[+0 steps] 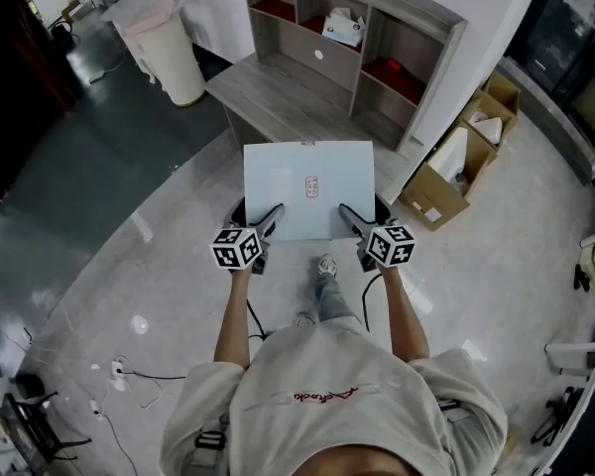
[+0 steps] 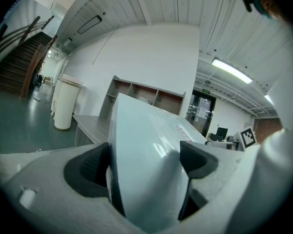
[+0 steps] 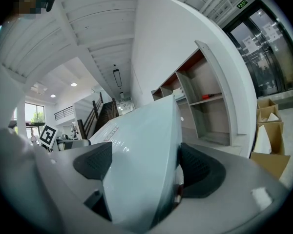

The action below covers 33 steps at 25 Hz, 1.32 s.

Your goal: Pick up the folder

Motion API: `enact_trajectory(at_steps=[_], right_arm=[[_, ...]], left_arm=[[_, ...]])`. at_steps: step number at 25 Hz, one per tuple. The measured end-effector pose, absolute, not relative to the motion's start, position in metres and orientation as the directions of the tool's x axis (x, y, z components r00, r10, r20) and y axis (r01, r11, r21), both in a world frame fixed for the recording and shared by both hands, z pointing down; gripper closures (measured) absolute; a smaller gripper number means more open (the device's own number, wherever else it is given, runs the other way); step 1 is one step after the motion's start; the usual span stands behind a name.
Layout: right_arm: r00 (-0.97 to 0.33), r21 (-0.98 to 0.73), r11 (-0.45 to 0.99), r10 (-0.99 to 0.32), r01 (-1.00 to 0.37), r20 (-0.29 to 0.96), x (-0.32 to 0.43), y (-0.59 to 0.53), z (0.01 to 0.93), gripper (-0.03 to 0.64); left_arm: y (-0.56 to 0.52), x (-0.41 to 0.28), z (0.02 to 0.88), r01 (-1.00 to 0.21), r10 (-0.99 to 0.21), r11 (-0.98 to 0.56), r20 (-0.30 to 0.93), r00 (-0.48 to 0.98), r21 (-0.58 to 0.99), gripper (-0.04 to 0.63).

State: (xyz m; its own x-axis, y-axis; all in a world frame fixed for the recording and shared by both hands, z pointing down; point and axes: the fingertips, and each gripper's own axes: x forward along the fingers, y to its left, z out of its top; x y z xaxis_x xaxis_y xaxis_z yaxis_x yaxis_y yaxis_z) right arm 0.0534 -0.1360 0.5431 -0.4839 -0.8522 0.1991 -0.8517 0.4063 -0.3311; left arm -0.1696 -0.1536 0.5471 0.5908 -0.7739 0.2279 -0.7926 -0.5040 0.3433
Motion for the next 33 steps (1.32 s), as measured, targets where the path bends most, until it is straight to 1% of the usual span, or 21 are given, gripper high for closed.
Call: enact_trajectory(at_steps=[33], right_arm=[[-0.476, -0.311, 0.405, -0.856, -0.860, 0.201, 0.049, -0.118, 0.541, 0.179]], left_arm=[[-0.137, -0.174, 0.550, -0.786, -0.772, -0.507, 0.219, 0.596, 0.355, 0.135]])
